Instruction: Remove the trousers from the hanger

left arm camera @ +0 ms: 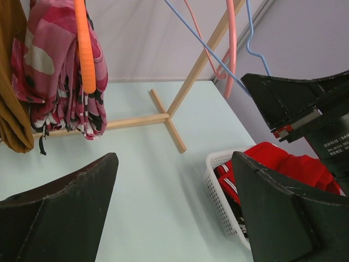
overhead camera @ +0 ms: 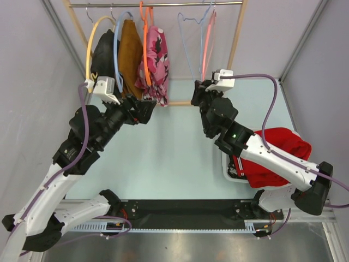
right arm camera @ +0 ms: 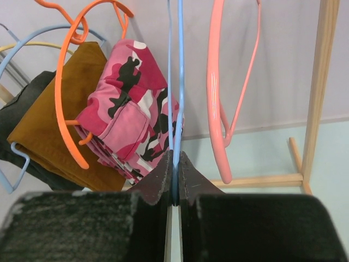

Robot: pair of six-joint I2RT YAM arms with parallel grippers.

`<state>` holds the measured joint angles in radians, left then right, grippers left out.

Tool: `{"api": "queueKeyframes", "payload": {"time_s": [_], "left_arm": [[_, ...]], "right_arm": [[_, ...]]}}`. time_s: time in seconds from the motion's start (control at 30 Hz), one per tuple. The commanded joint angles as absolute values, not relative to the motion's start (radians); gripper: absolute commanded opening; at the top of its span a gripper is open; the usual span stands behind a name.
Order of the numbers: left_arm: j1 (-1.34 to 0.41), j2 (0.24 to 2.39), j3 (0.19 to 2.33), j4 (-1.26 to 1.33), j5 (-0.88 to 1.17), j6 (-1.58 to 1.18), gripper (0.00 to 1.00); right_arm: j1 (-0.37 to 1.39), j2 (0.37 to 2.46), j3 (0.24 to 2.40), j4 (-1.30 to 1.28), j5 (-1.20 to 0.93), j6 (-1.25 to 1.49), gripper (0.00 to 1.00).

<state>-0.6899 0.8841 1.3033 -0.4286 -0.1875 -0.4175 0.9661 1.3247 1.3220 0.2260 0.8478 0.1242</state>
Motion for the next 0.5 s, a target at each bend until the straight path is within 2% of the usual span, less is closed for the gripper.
{"api": "queueKeyframes", "payload": {"time_s": [0.0, 0.47], "left_arm": [[-0.692, 0.884, 1.299, -0.400, -0.167, -0.411, 0.91], [-0.692, 0.879, 1.296, -0.403, -0.166, -0.411, 0.91]], "right_arm": [[0.939, 1.344, 1.327, 0.327, 0.851, 0.187, 0.00], [0.910, 1.397, 1.335, 0.325, 0.848, 0.347, 0.00]]}}
